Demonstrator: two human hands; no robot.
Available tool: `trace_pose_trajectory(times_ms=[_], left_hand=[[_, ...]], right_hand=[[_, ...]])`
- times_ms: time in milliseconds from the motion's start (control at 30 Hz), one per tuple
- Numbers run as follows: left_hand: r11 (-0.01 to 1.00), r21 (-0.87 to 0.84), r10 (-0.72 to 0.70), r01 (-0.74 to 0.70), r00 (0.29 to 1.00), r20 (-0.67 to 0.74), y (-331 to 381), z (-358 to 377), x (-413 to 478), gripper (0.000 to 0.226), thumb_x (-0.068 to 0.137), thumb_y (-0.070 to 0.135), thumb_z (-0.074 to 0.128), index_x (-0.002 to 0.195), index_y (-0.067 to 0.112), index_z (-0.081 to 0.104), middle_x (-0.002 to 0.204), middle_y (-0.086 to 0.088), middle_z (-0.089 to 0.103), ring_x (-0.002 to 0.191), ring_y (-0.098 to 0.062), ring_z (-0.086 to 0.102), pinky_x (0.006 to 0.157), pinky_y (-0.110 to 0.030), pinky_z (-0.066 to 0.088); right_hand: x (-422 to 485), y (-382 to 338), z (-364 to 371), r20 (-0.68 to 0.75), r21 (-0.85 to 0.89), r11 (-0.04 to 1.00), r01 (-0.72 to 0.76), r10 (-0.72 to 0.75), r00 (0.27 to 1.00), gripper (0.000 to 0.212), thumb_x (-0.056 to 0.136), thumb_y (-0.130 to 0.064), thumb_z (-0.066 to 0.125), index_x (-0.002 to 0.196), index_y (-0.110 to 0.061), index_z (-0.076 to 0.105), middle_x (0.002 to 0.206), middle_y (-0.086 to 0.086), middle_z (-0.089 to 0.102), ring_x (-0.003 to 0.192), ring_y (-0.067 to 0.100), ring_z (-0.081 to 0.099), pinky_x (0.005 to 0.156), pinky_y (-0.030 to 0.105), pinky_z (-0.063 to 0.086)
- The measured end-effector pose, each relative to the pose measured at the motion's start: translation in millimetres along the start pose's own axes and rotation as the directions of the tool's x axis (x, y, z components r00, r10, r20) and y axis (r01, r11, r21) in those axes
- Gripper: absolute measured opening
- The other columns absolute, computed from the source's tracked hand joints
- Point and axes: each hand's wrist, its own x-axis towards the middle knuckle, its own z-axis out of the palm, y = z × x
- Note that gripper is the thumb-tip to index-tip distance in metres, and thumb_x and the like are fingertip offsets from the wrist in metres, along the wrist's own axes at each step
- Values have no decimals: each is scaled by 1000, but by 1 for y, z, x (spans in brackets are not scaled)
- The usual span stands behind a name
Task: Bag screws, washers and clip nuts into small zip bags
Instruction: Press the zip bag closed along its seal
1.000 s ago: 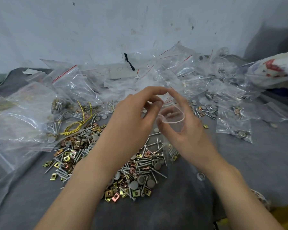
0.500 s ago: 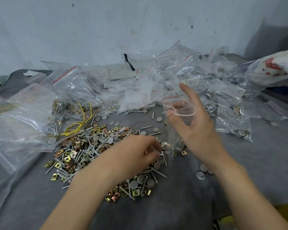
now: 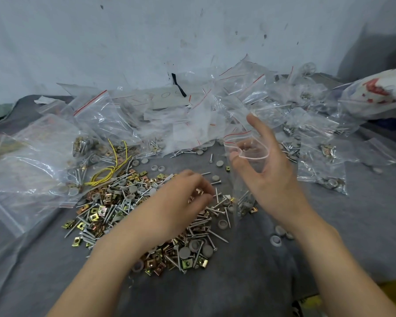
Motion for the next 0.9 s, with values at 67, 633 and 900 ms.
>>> trace_pose_trajectory(times_ms=[67,633,900], left_hand=[[997,-70,-30,26,998,-56,-5,-10,-1,7,96,35,58,101,33,63,103,17,56,88,7,55,72,-10,40],[957,-193,92,-217,856,-509,29,-24,7,25,97,21,60,118,35,62,103,19,68,104,2,60,84,-11,42],[968,-239,-64,-72,855,-515,5,-34,5,22,98,34,55,119,37,60,94,20,65,82,2,61,75,-22,50]], right_hand=[[0,0,1,7,-5,1000,-2,2,1000,66,89,-51,62,148,-47,33,106,-28,65,107,-11,59,83,0,37],[-4,-4,28,111,-42,999,27,-23,994,71,85,-56,62,148,-56,29,107,-25,67,101,-8,64,81,4,44],[-1,0,18,70,-7,1000,8,-7,998,66,88,-54,62,146,-57,31,104,-27,66,90,1,65,78,1,41]])
